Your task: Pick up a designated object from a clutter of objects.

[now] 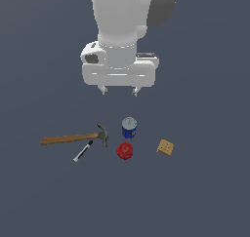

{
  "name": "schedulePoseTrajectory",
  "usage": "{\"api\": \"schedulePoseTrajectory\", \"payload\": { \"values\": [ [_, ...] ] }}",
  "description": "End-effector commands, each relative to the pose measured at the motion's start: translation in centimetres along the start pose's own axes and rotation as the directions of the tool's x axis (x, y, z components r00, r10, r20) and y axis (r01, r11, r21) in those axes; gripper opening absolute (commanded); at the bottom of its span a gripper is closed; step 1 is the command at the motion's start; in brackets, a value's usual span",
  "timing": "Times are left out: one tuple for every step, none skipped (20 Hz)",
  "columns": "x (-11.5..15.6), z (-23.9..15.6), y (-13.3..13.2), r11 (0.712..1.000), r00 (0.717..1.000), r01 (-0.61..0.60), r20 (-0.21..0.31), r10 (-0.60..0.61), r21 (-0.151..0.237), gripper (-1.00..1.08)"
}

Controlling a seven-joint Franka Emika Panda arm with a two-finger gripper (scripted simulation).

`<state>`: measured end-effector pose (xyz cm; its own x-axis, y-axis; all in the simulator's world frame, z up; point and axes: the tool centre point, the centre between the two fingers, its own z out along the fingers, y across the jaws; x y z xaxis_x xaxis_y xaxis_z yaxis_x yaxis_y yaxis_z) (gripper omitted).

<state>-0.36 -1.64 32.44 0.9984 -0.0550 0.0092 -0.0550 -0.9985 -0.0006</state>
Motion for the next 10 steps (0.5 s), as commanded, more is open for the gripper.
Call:
{"api": "schedulePoseTrajectory", "payload": {
  "values": [
    [0.00, 0.00, 0.00, 1.000, 1.000, 0.000, 0.000, 0.000, 0.000, 1.00],
    [0.00, -0.01, 0.00, 1.000, 1.000, 0.001, 0.000, -0.001, 0.000, 1.00],
    [-0.01, -0.06, -0.02, 1.000, 1.000, 0.003, 0.000, -0.003, 0.000, 1.00],
    [-0.02, -0.13, -0.05, 1.000, 1.000, 0.007, -0.001, -0.007, -0.001, 1.00],
    [-0.03, -0.22, -0.08, 1.000, 1.000, 0.013, -0.001, -0.013, -0.002, 1.00],
    [-0.05, -0.35, -0.11, 1.000, 1.000, 0.020, -0.002, -0.020, -0.002, 1.00],
    [-0.07, -0.49, -0.15, 1.000, 1.000, 0.028, -0.003, -0.028, -0.003, 1.00],
    [-0.10, -0.61, -0.17, 0.999, 0.999, 0.035, -0.004, -0.035, -0.004, 1.00],
    [-0.12, -0.70, -0.19, 0.999, 0.999, 0.040, -0.004, -0.040, -0.004, 1.00],
    [-0.14, -0.76, -0.19, 0.999, 0.999, 0.043, -0.004, -0.043, -0.005, 1.00]
  ]
}}
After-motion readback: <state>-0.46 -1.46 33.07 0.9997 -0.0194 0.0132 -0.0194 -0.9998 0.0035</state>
